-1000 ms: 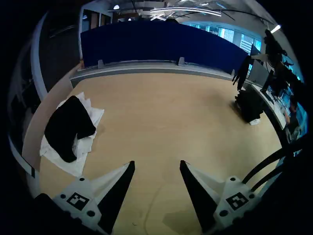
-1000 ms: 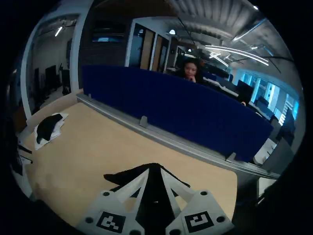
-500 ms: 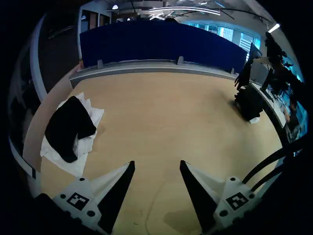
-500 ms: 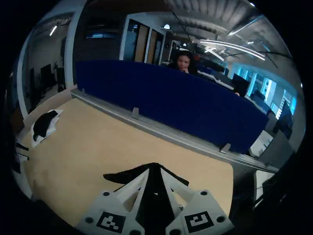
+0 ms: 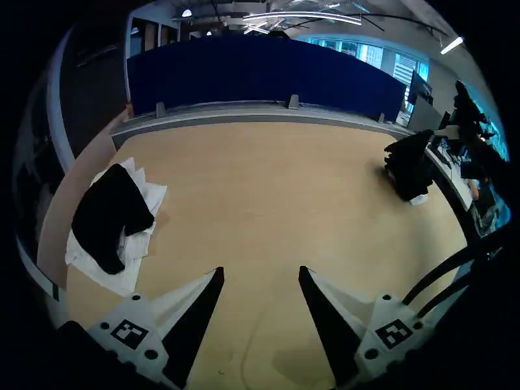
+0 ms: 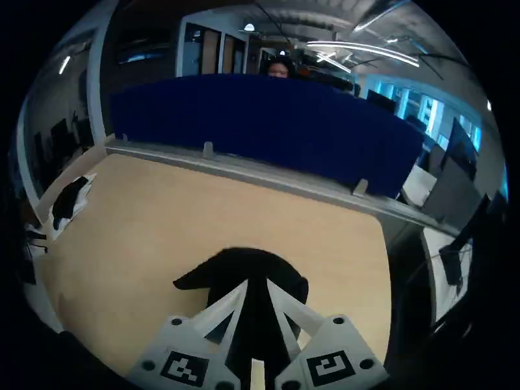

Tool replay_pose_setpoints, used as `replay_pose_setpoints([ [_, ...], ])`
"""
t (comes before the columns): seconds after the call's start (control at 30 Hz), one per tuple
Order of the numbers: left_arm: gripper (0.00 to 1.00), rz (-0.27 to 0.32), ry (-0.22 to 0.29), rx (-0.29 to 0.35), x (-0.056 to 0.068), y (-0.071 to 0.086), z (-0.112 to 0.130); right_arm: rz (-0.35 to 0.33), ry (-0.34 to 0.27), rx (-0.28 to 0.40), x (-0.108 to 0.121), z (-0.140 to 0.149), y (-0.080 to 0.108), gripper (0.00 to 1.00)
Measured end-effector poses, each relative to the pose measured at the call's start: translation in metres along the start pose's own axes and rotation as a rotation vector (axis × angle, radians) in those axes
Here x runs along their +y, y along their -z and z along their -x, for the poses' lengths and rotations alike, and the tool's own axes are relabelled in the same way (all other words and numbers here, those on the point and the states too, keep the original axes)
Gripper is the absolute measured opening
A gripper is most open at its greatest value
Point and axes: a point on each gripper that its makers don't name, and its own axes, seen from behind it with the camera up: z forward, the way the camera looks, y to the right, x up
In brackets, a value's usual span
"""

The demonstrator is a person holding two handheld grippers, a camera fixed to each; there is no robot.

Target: Fold towel

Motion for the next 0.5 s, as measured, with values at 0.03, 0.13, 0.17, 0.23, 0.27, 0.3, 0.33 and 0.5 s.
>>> replay_pose_setpoints([
  [0.03, 0.85, 0.001, -0.002, 0.000, 0.001, 0.000, -0.001, 0.003, -0.013, -0.010, 0.002, 0.011, 0.001, 0.06],
  [0.13, 0.85, 0.003, -0.008, 0.001, 0.003, 0.000, -0.002, 0.010, -0.050, -0.036, 0.005, 0.039, 0.004, 0.06],
  [0.17, 0.85, 0.004, -0.009, 0.001, 0.003, 0.000, -0.002, 0.011, -0.062, -0.044, 0.006, 0.047, 0.004, 0.06],
  [0.23, 0.85, 0.006, -0.012, 0.001, 0.005, 0.000, -0.003, 0.016, -0.083, -0.059, 0.006, 0.062, 0.004, 0.06],
  [0.27, 0.85, 0.006, -0.014, 0.001, 0.005, 0.000, -0.004, 0.019, -0.092, -0.065, 0.007, 0.068, 0.003, 0.06],
  [0.3, 0.85, 0.007, -0.016, 0.001, 0.006, 0.000, -0.004, 0.022, -0.100, -0.072, 0.007, 0.074, 0.003, 0.06],
  [0.33, 0.85, 0.008, -0.018, 0.002, 0.007, 0.000, -0.005, 0.028, -0.106, -0.082, 0.008, 0.081, 0.002, 0.06],
  [0.5, 0.85, 0.012, -0.026, 0.005, 0.010, 0.002, -0.006, 0.049, -0.135, -0.117, 0.011, 0.106, -0.002, 0.06],
])
